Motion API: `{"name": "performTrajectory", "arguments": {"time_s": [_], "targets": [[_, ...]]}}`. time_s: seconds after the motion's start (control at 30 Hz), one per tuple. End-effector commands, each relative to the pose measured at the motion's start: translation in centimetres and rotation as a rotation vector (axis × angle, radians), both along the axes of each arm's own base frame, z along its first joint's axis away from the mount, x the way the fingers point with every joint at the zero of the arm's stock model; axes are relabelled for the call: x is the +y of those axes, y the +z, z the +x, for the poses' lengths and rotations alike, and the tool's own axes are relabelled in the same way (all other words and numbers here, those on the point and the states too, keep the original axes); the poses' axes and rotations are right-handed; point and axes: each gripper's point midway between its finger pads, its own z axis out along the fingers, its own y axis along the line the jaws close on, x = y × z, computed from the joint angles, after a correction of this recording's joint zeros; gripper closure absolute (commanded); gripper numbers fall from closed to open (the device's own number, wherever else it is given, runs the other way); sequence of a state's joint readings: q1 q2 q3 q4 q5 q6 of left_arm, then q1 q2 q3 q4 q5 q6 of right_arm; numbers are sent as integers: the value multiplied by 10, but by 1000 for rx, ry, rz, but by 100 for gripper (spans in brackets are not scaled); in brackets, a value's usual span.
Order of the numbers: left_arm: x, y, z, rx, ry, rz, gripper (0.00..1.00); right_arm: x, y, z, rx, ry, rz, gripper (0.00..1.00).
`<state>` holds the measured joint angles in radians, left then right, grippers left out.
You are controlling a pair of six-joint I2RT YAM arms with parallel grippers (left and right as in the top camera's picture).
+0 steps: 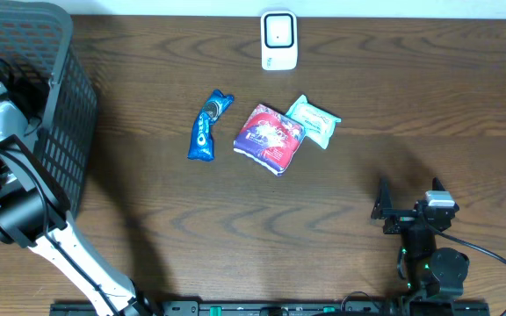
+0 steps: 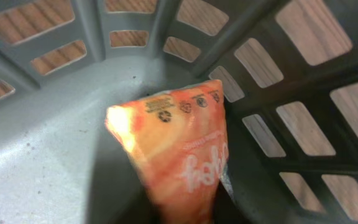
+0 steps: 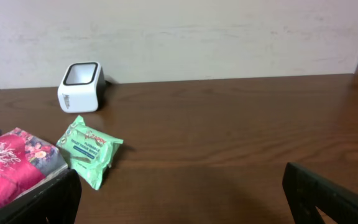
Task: Scan the item barcode
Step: 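Reach the left gripper into the basket and grasp the orange pack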
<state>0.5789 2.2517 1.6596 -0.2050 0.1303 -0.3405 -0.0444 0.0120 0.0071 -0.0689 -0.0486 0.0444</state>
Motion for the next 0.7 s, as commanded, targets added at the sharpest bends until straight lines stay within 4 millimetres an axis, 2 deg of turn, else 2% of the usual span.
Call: {"name": "performTrajectory", "arguments": {"time_s": [0.0, 0.1, 0.23, 0.37, 0.47, 0.5, 0.57, 0.6, 0.67], "targets": [[-3, -30, -17, 84, 12, -38, 93, 2, 0, 0, -1, 8, 10, 1], [-2, -10, -19, 70, 16, -29, 93, 2, 0, 0, -1, 8, 10, 1], [-3, 51, -23, 8, 18, 12, 93, 2, 0, 0, -1, 8, 10, 1], [-11, 136, -31, -106, 13, 80, 93, 2, 0, 0, -1, 8, 10, 1], [-22, 212, -45, -222, 7, 150, 93, 2, 0, 0, -1, 8, 10, 1], [-30, 239, -50, -274, -6, 171, 93, 2, 0, 0, -1, 8, 10, 1], [-45, 280, -59, -356, -39, 198, 93, 2, 0, 0, -1, 8, 10, 1], [-60, 305, -64, -409, -72, 209, 93, 2, 0, 0, -1, 8, 10, 1], [-90, 339, -73, -487, -154, 204, 92, 2, 0, 0, -1, 8, 10, 1]]}}
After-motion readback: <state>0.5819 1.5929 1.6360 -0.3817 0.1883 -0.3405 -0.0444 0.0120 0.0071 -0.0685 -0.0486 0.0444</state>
